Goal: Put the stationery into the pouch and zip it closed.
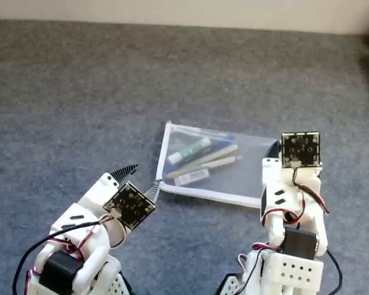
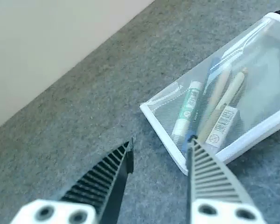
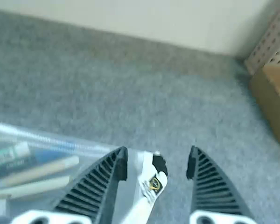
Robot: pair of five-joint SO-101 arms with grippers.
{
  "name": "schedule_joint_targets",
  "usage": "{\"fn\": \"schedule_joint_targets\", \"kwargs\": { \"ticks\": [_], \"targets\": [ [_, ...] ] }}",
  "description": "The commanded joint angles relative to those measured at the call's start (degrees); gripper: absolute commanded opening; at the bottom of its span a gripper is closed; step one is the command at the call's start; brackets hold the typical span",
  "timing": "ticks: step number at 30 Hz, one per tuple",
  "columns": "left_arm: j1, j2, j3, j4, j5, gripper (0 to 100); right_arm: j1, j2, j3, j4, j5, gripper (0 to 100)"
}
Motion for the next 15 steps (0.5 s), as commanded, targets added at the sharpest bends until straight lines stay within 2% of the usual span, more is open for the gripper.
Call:
{"fn": "schedule_joint_targets", "kwargs": {
  "ticks": [1, 8, 12, 15],
  "targets": [
    [-0.3, -0.7, -0.4, 0.2, 1.3, 20, 0.6, 0.0, -0.7, 2.6, 0.8, 18.9],
    [-0.7, -0.9, 3.6, -0.2, 1.4, 20, -0.2, 0.0, -0.3, 8.1, 0.7, 18.8],
    [-5.9, -0.9, 4.9, -1.1, 1.4, 20, -1.4, 0.0, -0.3, 13.7, 0.7, 18.7],
    [-10.9, -1.0, 6.0, -3.3, 1.4, 14, -3.6, 0.0, -0.3, 16.0, 0.7, 12.9]
  ]
}}
